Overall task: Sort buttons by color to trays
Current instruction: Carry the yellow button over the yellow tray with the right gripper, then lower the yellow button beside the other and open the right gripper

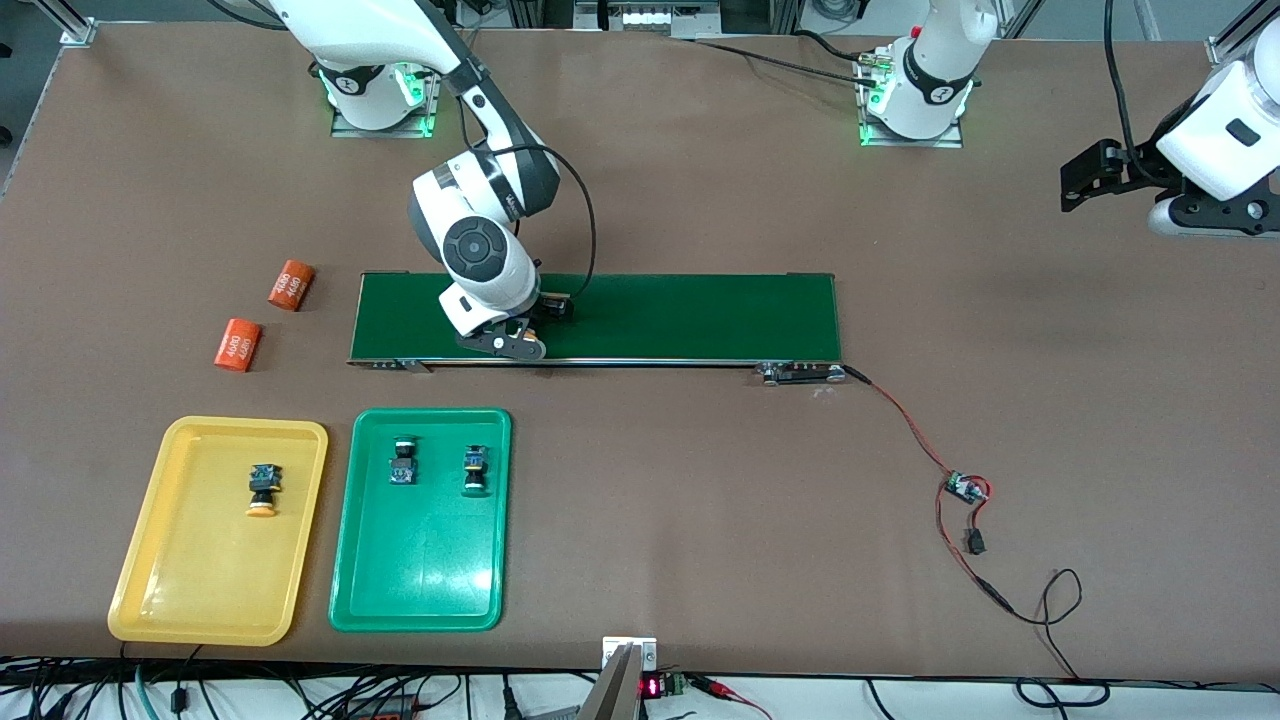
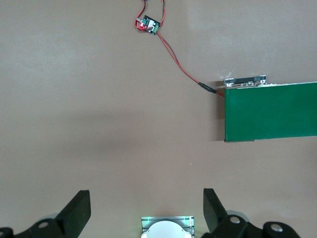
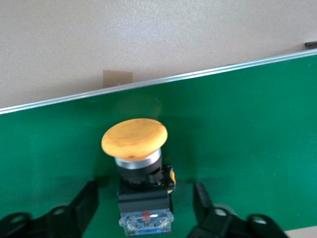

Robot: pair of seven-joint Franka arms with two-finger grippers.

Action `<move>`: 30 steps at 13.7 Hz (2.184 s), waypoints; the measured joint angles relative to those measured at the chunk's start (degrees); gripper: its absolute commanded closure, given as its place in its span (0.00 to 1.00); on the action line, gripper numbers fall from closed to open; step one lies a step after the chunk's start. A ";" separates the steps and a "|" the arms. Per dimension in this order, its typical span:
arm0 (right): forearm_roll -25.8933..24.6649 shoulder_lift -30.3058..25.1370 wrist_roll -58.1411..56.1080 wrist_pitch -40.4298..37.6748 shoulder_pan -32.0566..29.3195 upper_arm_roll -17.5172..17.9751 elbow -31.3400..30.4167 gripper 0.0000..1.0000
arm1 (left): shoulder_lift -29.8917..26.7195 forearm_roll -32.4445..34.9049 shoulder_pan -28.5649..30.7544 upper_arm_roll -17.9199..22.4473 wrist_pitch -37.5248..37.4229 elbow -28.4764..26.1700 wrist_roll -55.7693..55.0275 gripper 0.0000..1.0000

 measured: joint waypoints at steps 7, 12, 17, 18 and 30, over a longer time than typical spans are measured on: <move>0.00 -2.57 0.00 0.06 -0.27 -0.07 -0.28 0.82 | 0.00 0.00 0.06 0.00 0.00 0.00 0.00 0.00; -0.08 -2.94 -2.63 0.63 -9.91 -0.88 5.87 0.82 | 0.01 0.00 0.50 0.01 -0.07 0.00 0.00 0.00; -7.14 0.24 -16.09 -0.44 -22.05 -1.17 10.81 0.82 | 0.02 0.00 0.61 0.01 -0.12 0.00 0.00 0.00; -8.64 1.26 -19.56 -0.40 -23.98 -1.33 11.01 0.82 | 0.02 0.00 0.61 0.01 -0.12 0.00 0.00 0.00; -11.07 14.10 -56.99 13.22 -40.16 -2.44 18.39 0.82 | 0.02 0.00 0.66 0.01 -0.15 0.00 0.00 0.00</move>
